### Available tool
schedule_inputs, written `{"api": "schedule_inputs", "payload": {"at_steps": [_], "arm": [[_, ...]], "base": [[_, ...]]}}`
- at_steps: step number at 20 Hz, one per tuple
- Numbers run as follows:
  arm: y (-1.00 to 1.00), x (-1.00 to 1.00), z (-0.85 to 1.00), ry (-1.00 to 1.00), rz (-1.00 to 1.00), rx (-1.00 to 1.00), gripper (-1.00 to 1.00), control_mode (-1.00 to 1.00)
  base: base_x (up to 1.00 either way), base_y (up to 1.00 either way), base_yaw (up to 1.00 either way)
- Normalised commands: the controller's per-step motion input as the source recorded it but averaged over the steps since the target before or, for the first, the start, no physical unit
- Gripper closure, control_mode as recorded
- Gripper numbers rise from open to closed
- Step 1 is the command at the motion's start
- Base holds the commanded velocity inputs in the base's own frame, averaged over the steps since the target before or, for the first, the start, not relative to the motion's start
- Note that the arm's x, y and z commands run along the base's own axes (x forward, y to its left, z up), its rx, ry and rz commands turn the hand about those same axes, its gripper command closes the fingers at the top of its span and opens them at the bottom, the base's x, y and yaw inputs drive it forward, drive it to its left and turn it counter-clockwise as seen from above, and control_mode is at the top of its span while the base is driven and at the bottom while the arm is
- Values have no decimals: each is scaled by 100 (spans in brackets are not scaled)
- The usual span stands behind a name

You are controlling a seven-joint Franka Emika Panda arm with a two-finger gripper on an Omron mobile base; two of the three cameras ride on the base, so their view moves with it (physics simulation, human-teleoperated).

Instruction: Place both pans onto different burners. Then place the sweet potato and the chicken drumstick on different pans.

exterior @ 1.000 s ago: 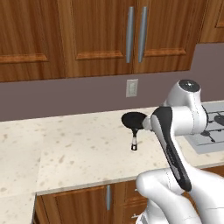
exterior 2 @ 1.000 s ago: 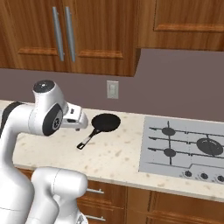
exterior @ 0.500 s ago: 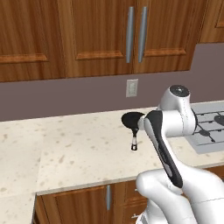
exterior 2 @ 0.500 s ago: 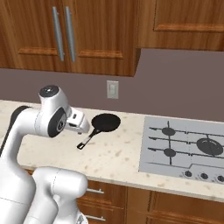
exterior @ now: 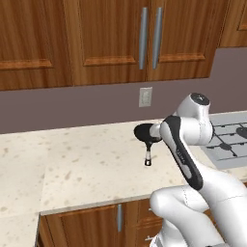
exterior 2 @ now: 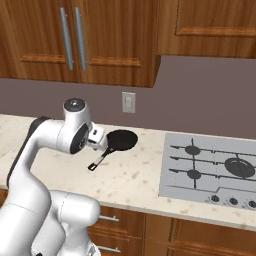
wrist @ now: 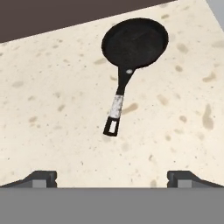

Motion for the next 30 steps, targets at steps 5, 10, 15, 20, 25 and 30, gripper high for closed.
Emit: {"api": "schedule_inputs", "payload": {"at_steps": [5,10,15,20,25,30], "arm": [[3,32,-22,0,0,-3,-100,-100],[8,29,-35,0,0,-4,-100,-100],[0,21,-42,0,2,-1,-100,-100],[0,26,-37,0,1,0,-100,-100],[0,32,-19,0,2,0,-100,-100],[0,28,-10,0,0,0,-100,-100]], "base": [[0,0,0],[0,0,0],[0,0,0],[0,0,0],[0,0,0],[0,0,0]]}}
